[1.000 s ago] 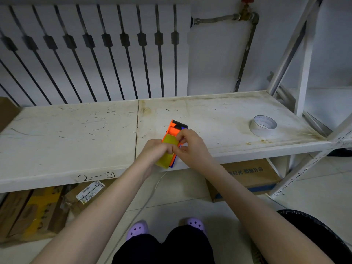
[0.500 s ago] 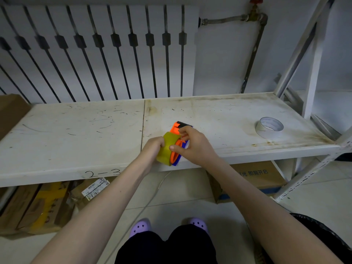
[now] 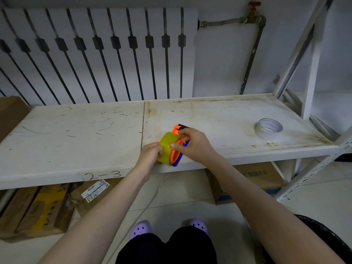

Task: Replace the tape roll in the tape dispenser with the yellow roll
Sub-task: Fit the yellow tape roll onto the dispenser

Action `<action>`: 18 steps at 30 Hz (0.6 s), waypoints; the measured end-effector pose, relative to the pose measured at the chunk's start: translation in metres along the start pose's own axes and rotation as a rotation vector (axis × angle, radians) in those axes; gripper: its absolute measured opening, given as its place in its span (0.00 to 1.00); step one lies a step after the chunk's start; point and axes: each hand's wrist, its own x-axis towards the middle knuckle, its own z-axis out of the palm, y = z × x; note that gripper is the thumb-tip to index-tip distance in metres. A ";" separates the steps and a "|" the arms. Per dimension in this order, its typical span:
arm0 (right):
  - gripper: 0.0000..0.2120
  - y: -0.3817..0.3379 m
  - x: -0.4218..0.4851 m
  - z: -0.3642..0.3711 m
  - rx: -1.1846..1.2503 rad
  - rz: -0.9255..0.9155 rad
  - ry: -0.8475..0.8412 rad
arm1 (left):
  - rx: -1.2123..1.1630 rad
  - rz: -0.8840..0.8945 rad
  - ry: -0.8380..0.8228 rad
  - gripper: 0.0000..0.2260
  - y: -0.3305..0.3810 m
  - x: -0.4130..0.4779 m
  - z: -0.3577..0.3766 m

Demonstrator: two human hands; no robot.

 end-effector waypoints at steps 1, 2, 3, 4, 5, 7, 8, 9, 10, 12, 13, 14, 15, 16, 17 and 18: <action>0.29 -0.001 0.000 0.001 -0.003 -0.008 -0.001 | -0.004 -0.003 0.000 0.03 0.000 0.000 -0.001; 0.28 -0.001 0.000 0.001 -0.005 -0.015 -0.002 | -0.015 -0.027 0.003 0.02 0.002 -0.001 -0.001; 0.28 -0.002 -0.001 0.001 0.000 -0.018 0.000 | -0.026 -0.055 0.005 0.04 0.006 -0.001 -0.001; 0.28 -0.001 -0.002 0.001 0.008 -0.015 0.002 | -0.021 -0.083 -0.004 0.08 0.010 0.000 0.000; 0.27 -0.001 -0.003 0.001 0.016 -0.012 0.003 | -0.003 -0.092 -0.019 0.08 0.015 -0.001 0.002; 0.27 0.000 -0.004 -0.001 0.016 -0.006 -0.001 | 0.047 -0.088 -0.042 0.03 0.020 0.001 0.005; 0.27 0.000 -0.004 -0.003 0.010 -0.009 -0.012 | 0.063 -0.082 -0.051 0.03 0.020 0.002 0.006; 0.27 0.000 -0.004 -0.005 0.001 -0.020 -0.035 | 0.075 -0.065 -0.061 0.04 0.018 0.002 0.005; 0.26 -0.001 -0.003 -0.007 -0.008 -0.041 -0.067 | 0.081 -0.055 -0.070 0.04 0.016 0.002 0.005; 0.26 -0.003 -0.004 -0.011 -0.034 -0.087 -0.134 | 0.094 -0.049 -0.081 0.03 0.011 0.003 0.001; 0.28 -0.004 -0.004 -0.011 -0.067 -0.104 -0.154 | 0.107 -0.046 -0.095 0.06 0.010 0.002 0.000; 0.30 -0.004 -0.004 -0.010 -0.111 -0.113 -0.164 | 0.112 -0.036 -0.104 0.08 0.009 0.001 -0.001; 0.32 -0.004 -0.003 -0.008 -0.150 -0.110 -0.167 | 0.117 -0.031 -0.106 0.10 0.009 -0.001 -0.002; 0.35 -0.003 -0.003 -0.007 -0.174 -0.099 -0.167 | 0.114 -0.032 -0.101 0.11 0.009 -0.001 -0.002; 0.36 -0.002 -0.003 -0.006 -0.184 -0.091 -0.166 | 0.097 -0.057 -0.092 0.12 0.011 -0.001 -0.002; 0.37 -0.001 -0.003 -0.006 -0.184 -0.085 -0.161 | 0.073 -0.092 -0.083 0.13 0.013 0.000 -0.002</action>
